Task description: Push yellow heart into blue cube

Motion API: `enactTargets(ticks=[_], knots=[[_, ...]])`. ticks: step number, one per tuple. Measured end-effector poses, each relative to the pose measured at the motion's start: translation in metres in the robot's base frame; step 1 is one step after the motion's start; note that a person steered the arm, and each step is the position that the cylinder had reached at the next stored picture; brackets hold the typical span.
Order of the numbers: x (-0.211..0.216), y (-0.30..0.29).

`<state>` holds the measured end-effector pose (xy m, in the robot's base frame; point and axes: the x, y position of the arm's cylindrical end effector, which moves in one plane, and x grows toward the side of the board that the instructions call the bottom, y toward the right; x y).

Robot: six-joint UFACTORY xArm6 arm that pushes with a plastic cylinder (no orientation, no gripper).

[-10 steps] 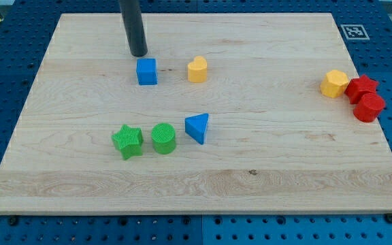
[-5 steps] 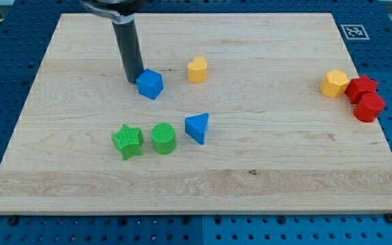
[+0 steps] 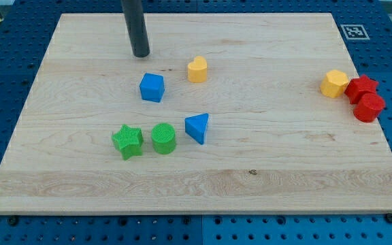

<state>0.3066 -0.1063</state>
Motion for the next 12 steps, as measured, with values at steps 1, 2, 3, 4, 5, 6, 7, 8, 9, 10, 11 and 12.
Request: enactTargets(ticks=[1,2,3,4,5,6,7,8,9,10,11,12], knots=[[-0.01,0.016],[-0.01,0.035],[-0.011,0.057],[-0.029,0.075],[-0.048,0.096],[-0.052,0.115],[-0.045,0.12],[-0.012,0.12],[0.032,0.12],[0.069,0.12],[0.1,0.12],[0.108,0.114]])
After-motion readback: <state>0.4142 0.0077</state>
